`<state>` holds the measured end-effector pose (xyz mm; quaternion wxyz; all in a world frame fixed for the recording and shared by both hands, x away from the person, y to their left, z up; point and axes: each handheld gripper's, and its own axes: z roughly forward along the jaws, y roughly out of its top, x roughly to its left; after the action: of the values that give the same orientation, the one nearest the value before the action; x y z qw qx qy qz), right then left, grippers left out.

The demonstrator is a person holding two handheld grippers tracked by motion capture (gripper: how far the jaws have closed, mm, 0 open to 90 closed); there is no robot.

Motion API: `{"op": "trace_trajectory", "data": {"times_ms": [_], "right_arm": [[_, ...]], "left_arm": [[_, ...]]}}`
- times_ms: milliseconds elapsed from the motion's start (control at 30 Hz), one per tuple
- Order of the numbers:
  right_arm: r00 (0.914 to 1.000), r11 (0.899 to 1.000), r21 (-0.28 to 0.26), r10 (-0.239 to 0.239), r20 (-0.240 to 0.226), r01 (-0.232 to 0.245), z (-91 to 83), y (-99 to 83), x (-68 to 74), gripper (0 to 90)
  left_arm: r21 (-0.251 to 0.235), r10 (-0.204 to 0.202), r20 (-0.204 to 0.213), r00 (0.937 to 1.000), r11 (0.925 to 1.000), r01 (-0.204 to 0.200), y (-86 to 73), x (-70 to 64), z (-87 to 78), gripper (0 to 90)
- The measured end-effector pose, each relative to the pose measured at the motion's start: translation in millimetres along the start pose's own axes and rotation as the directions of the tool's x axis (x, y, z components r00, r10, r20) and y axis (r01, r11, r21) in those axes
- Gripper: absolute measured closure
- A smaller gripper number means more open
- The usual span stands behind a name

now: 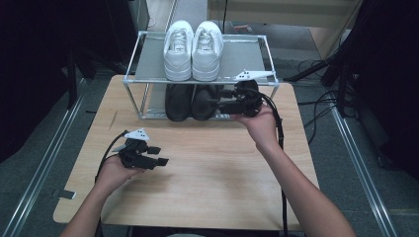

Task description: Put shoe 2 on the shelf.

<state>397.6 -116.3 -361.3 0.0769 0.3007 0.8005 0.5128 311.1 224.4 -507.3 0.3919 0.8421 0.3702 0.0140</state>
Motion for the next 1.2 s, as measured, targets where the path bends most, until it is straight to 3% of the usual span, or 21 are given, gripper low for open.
{"op": "trace_trajectory", "data": {"times_ms": [333,467,633,1033,1200], "right_arm": [[0.9999,0.997,0.073,0.000,-0.012,0.001,9.8,-43.8,3.1,39.7],[0.9994,0.997,0.075,0.015,-0.030,-0.012,12.2,-56.6,3.6,39.2],[0.9994,0.997,0.082,-0.001,-0.035,0.004,12.1,-70.0,4.9,38.6],[0.9995,0.995,0.095,-0.023,-0.022,0.025,0.3,-103.6,11.1,37.5],[0.9998,0.995,0.095,-0.011,-0.018,0.013,-9.0,-117.9,11.7,37.1]], "left_arm": [[0.003,-0.009,-0.011,0.9999,1.0000,0.009,-0.8,2.4,0.4,36.8],[0.014,-0.004,-0.010,0.9999,0.9999,0.004,-0.9,2.1,1.5,36.8],[0.006,-0.007,-0.015,0.9999,1.0000,0.007,-1.1,2.6,0.4,36.8],[0.015,-0.009,-0.017,0.9998,0.9998,0.009,-1.2,2.0,1.3,36.7],[0.020,-0.002,-0.016,0.9999,0.9998,0.002,-1.0,1.6,1.3,36.8]]}}
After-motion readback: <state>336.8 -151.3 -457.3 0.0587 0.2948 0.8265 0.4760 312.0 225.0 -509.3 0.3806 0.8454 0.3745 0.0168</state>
